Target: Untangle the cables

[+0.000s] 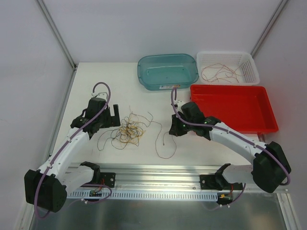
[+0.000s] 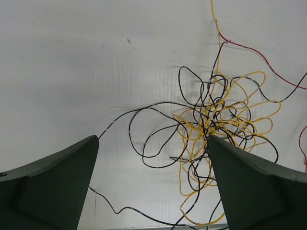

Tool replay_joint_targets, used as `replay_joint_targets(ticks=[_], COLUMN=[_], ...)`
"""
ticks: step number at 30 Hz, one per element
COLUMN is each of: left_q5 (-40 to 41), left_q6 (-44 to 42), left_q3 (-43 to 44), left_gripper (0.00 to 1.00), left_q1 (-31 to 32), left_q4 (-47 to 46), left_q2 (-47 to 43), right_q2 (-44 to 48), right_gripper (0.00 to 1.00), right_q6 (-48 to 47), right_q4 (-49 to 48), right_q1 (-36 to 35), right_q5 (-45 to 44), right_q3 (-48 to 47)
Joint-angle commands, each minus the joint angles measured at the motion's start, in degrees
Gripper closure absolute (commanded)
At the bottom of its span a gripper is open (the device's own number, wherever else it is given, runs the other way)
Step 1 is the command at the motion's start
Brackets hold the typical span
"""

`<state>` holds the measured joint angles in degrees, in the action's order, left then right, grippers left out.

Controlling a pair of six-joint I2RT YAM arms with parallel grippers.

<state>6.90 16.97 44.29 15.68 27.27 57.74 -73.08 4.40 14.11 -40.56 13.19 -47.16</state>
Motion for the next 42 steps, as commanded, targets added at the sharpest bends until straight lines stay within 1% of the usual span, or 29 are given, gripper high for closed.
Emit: replay_joint_targets(ticks=[1, 3, 5, 6, 7, 9, 10, 12, 13, 15, 16, 19, 21, 23, 25, 28, 34, 38, 41, 42], left_q5=[-2.8, -3.9, -4.4, -4.7, -4.7, -4.4, -4.3, -4.3, -4.3, -4.2, -4.1, -3.7, -2.9, -2.4, -2.4, -2.6, -2.9, -3.3, -3.4, -3.3], left_q6=[-1.2, -1.5, -1.6, -1.7, -1.7, -1.8, -1.8, -1.7, -1.6, -1.6, -1.7, -1.6, -1.5, -1.5, -1.2, -1.0, -1.0, -0.9, -0.9, -0.9], left_q3=[-0.9, -0.7, -0.5, -0.4, -0.5, -0.3, -0.1, 0.1, 0.2, 0.2, 0.3, 0.4, 0.7, 0.5, 0.5, 0.2, 0.5, 0.2, 0.0, 0.0], left_gripper=[0.01, 0.01, 0.01, 0.01, 0.01, 0.01, 0.01, 0.01, 0.01, 0.01, 0.01, 0.01, 0.01, 0.01, 0.01, 0.01, 0.01, 0.01, 0.02, 0.02], left_q1=[-0.1, -0.1, -0.1, 0.0, 0.0, 0.0, -0.1, 0.0, 0.0, 0.0, -0.1, -0.1, 0.0, 0.0, 0.0, 0.0, 0.0, 0.0, -0.1, 0.0], left_q4=[-0.6, -0.6, -0.7, -0.6, -0.7, -0.7, -0.7, -0.8, -0.9, -0.9, -0.9, -1.0, -1.1, -1.0, -1.0, -1.0, -1.1, -1.0, -1.0, -1.0], left_q2=[-1.2, -0.7, 0.1, 0.4, 0.6, 1.1, 1.3, 1.7, 1.8, 2.0, 2.2, 2.3, 2.2, 2.0, 1.8, 1.3, 1.5, 1.0, 0.7, 0.5], right_q2=[0.7, -0.6, -2.4, -3.0, -3.6, -4.6, -4.7, -4.4, -4.3, -3.9, -4.2, -6.5, -8.4, -10.3, -11.0, -12.6, -18.8, -22.5, -25.1, -26.0], right_gripper=[0.97, 0.94, 0.79, 0.69, 0.53, 0.45, 0.37, 0.30, 0.24, 0.18, 0.11, 0.03, 0.00, 0.00, 0.01, 0.00, 0.00, 0.00, 0.06, 0.10], right_q6=[1.2, 0.5, 0.0, -0.1, -0.2, 0.2, 0.4, 2.0, 2.5, 4.9, 5.9, 9.2, 11.8, 14.7, 15.9, 17.6, 18.4, 20.9, 22.0, 22.1], right_q4=[-1.5, -1.2, -0.4, -0.2, 0.2, 1.2, 1.4, 2.3, 2.8, 4.5, 5.1, 7.0, 9.7, 12.3, 13.0, 14.3, 14.3, 12.0, 10.1, 10.1], right_q1=[-0.4, -0.6, -0.9, -1.3, -1.5, -2.3, -2.7, -3.6, -3.9, -5.1, -5.5, -6.8, -7.7, -8.7, -10.6, -11.8, -12.7, -12.8, -12.9, -12.8], right_q5=[-1.9, -1.1, -0.2, 0.3, 0.4, -0.7, -1.5, -3.6, -6.2, -11.0, -12.6, -16.5, -18.9, -23.3, -27.8, -30.9, -29.7, -26.9, -24.6, -24.7], right_q3=[0.3, 0.0, -1.2, -1.6, -2.7, -3.6, -4.1, -4.6, -4.9, -6.2, -6.8, -9.0, -11.5, -13.3, -15.5, -18.4, -23.6, -24.3, -24.3, -24.8])
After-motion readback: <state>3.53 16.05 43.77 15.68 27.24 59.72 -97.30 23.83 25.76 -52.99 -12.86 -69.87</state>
